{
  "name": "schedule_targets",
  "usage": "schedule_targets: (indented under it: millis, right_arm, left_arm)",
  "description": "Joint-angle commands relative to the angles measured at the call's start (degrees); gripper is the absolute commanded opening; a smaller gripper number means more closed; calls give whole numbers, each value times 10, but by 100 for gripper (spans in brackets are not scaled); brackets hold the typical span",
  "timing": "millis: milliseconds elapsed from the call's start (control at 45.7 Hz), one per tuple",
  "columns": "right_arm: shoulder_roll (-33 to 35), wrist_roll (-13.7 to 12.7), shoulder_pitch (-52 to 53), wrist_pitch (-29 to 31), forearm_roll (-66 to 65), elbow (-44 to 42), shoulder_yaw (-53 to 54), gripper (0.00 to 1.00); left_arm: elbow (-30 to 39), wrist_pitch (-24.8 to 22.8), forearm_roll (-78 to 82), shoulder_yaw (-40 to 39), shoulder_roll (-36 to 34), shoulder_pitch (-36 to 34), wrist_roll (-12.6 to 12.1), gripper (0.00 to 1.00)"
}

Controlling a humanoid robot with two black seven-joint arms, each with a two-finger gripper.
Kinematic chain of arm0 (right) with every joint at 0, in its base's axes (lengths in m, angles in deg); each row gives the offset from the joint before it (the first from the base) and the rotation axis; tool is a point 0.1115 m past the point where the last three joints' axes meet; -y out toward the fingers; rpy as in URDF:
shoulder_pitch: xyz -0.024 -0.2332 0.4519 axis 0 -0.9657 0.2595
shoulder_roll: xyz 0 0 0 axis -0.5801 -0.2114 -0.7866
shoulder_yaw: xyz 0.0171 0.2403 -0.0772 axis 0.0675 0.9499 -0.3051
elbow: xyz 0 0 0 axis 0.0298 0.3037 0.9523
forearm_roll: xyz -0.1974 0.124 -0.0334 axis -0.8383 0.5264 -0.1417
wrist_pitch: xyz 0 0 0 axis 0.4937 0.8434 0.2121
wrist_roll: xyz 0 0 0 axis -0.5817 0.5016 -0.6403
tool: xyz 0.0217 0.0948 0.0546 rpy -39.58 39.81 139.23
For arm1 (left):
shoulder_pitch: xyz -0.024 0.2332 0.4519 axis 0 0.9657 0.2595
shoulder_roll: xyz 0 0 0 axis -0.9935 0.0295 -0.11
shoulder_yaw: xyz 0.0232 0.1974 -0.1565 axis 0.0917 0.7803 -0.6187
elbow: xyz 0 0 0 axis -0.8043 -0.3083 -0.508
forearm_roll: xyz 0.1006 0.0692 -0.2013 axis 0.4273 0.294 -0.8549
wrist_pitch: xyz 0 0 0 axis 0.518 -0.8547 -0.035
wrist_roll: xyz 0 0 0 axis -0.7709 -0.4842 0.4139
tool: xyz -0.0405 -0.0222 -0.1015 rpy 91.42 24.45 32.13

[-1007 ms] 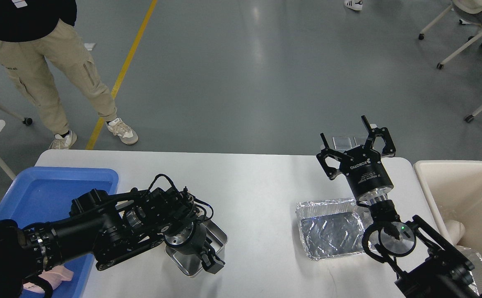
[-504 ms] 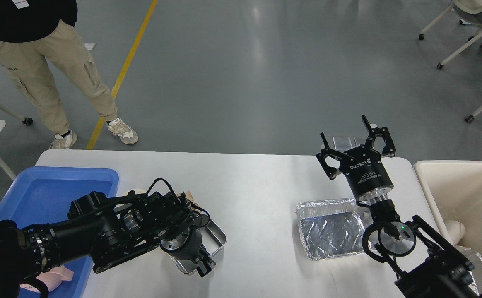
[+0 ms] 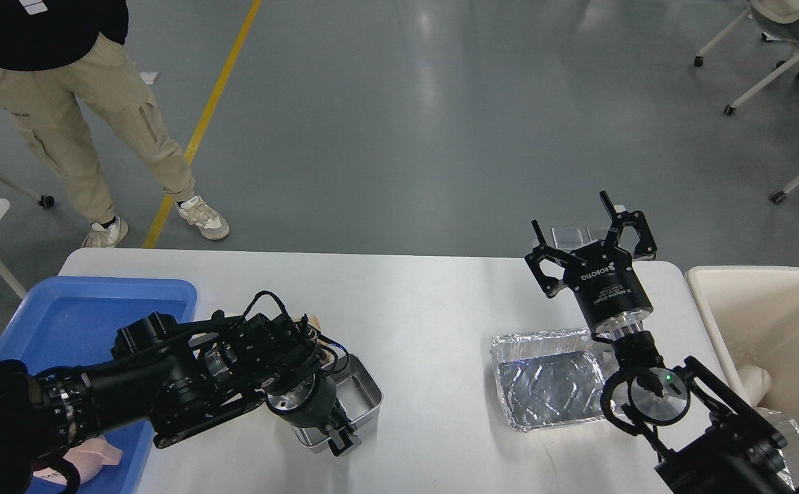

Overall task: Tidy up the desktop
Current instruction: 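Lower the left gripper onto the small steel box and grasp it, then lift the steel box and carry it over the blue tray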

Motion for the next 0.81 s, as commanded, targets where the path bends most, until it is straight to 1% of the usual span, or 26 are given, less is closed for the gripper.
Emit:
schedule_targets:
  millis: [0,66,153,263,504,679,788]
  right_arm:
    - [0,0,0,0,0,0,-1,100]
    - [0,0,0,0,0,-1,-2,100]
    - [0,0,1,0,0,-3,-2,100]
    - [0,0,3,0,0,-5,-3,100]
    - [0,0,4,-2,0,-7,-3,100]
    - [1,0,4,-3,-1,-7,-4,100]
    - [1,0,4,-3,-1,-7,-4,100]
  left_arm:
    - [1,2,0,-5,-2,-1,3,0]
    - [5,1,-2,-10,-2,-2,6,0]
    - [15,0,-5,-16,-5,-5,16,0]
    - [39,-6,-19,-40,-14,-16,16,0]
    - [113,-31,-43,-92,-61,-36,17,0]
    - [162,-36,-44,-119,-100,-38,17,0]
    - [179,-37,-46,-159,-123,-38,18,1]
